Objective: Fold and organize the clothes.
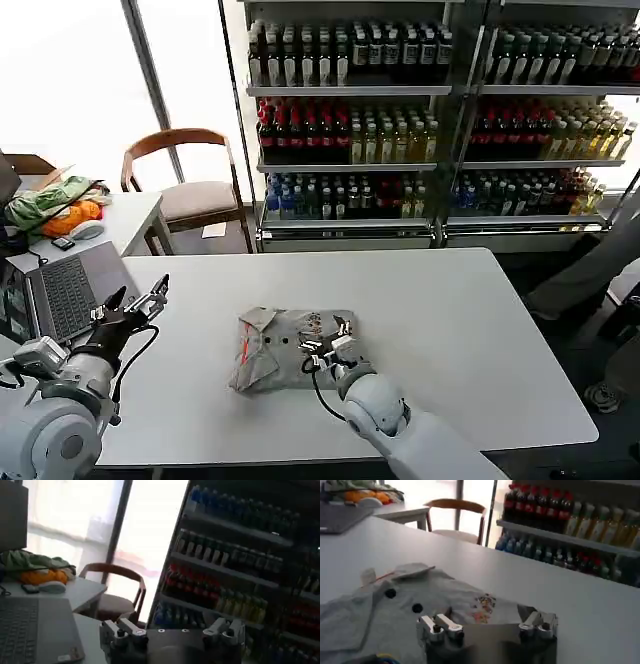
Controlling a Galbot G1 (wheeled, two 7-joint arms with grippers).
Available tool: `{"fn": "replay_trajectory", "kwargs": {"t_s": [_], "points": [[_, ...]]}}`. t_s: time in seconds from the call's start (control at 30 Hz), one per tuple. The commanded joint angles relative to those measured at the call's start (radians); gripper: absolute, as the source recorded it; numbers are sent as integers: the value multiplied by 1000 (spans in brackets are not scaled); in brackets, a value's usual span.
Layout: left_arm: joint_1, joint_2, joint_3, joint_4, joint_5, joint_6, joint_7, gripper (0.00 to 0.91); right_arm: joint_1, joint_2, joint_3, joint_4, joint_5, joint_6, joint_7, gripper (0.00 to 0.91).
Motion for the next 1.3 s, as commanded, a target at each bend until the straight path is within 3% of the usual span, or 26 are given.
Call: {"fn": "replay_trajectory", "kwargs": {"t_s": [0.03,0.1,0.27,0.5,0.63,0.73,0.87,1.1,1.3], "points": [[53,-9,-23,-24,24,-30,32,907,-98,-82,111,130,-40,338,-90,907],[79,-17,-22,-29,40,-52,40,907,-167,-128,159,183,-54,420,-117,907],[145,-41,-18,-42,104,-101,82,907,-345,-211,299,297,-121,543,-151,907],[237,-99,8,-50,260,-225,161,907,-542,-200,469,388,-119,584,-170,907],[290,-133,19,-44,397,-373,207,907,-627,-196,513,404,-161,610,-177,907],[322,-148,25,-22,486,-464,229,907,-667,-193,535,411,-162,585,-179,907],[348,-170,-5,3,514,-460,278,907,-717,-198,547,424,-163,589,-201,907],[396,-218,-39,30,624,-572,322,907,-802,-197,572,442,-160,625,-211,907],[431,-239,-10,24,636,-592,315,907,-828,-181,573,446,-177,632,-217,907]]}}
